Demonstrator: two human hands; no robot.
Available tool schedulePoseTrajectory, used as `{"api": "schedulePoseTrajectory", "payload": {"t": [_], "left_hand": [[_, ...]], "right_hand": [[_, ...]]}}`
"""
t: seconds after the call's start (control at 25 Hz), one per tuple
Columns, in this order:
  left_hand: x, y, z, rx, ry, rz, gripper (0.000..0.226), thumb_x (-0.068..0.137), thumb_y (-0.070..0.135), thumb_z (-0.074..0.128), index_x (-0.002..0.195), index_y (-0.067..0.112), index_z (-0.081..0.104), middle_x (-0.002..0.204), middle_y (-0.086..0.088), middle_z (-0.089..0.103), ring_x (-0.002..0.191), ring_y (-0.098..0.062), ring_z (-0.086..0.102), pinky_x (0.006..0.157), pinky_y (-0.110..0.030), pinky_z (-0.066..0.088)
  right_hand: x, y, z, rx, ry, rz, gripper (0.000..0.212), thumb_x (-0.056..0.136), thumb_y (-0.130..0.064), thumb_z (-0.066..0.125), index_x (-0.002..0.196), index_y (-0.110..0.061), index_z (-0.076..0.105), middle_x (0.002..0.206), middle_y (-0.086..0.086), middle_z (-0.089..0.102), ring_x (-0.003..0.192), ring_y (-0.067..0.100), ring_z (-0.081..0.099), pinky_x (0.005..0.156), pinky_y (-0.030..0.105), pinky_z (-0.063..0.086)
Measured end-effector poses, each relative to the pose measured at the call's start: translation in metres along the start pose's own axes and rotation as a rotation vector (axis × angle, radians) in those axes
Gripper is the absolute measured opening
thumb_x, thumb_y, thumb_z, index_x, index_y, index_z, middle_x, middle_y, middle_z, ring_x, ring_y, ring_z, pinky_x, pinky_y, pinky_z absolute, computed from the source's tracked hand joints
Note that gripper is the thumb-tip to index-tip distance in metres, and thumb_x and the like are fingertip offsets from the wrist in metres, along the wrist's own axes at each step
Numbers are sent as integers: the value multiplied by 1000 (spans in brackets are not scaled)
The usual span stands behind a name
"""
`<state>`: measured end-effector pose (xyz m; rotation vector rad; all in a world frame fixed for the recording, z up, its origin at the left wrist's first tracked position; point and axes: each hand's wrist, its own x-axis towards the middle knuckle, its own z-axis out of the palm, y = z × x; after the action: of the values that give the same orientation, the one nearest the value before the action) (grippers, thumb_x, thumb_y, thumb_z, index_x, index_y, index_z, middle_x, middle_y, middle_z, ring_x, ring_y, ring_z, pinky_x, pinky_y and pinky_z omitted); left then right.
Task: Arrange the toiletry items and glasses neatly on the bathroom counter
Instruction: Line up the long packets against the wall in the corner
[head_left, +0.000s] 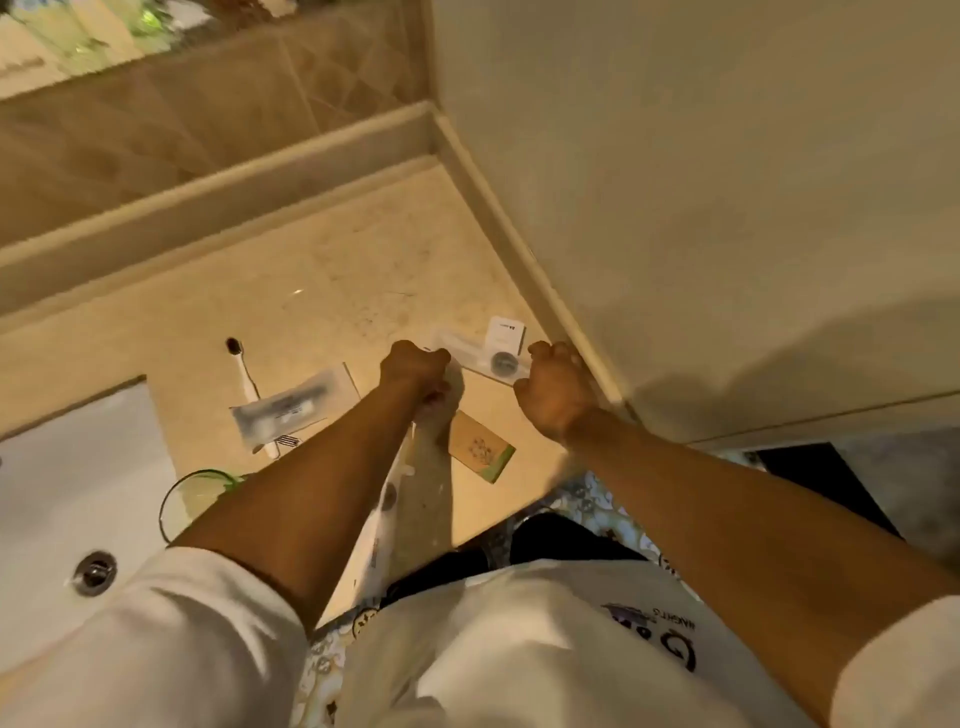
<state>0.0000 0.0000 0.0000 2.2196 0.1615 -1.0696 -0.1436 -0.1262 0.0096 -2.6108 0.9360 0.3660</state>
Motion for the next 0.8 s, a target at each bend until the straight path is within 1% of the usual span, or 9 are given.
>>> {"api": "schedulePoseTrajectory", "payload": {"t": [0.08,0.16,0.28,0.4,0.52,0.6,0.68,0.72,0.8], "left_hand": [[7,3,-3,-182,-110,-48,33,93,25,65,94,-8,64,79,-24,72,69,-39,74,47,-30,52],[10,5,0,-321,-192,-99,23,94,15,62,87,-7,62,77,-25,65,58,-34,65,47,-29,45],[9,14,7,-271,-162,-76,20,94,10,59,84,-6,64,75,-21,64,49,-27,60,43,-26,44],[12,24,10,-292,-145,-71,19,95,11,60,90,-7,64,75,-24,66,47,-26,59,42,-25,44],[12,31,10,-354,-144,-66,14,93,8,62,92,-6,63,73,-25,66,44,-26,59,39,-24,44],[17,31,0,-457,-127,-61,17,91,7,63,98,-8,65,76,-27,65,43,-24,61,43,-27,46],[24,31,-16,-576,-106,-63,20,88,5,64,102,-9,65,78,-28,64,45,-27,62,52,-36,50],[29,30,-25,-634,-96,-65,18,88,4,63,101,-8,64,78,-28,65,48,-28,64,59,-42,55],[38,29,-46,-783,-120,-87,13,89,3,60,100,-4,62,76,-24,64,46,-28,62,80,-52,57]], "right_hand": [[3,-2,-1,-68,-63,-10,37,97,-23,49,128,-3,51,130,18,53,120,35,49,102,39,39],[5,0,2,-95,-33,-59,35,98,-21,49,125,1,53,126,19,56,117,36,51,102,39,39],[4,1,14,32,117,-186,25,84,-7,61,101,12,62,94,30,64,88,45,62,90,47,47],[2,2,22,245,27,-56,27,86,-8,61,110,4,61,100,24,63,90,41,60,74,35,45],[6,3,27,408,-73,55,24,90,-13,61,113,-8,59,103,12,64,92,28,62,71,29,50],[11,-5,20,545,-66,107,20,89,-14,59,109,-14,60,100,7,66,91,23,65,71,27,55],[20,-13,5,674,-38,138,22,85,-16,59,107,-19,61,98,-1,68,90,17,66,65,18,51],[26,-18,-5,731,-23,142,26,83,-17,60,109,-21,62,97,-3,69,89,15,67,63,16,50],[44,-30,-28,865,0,148,36,81,-18,66,117,-20,63,99,-3,70,87,15,70,63,24,60]]}}
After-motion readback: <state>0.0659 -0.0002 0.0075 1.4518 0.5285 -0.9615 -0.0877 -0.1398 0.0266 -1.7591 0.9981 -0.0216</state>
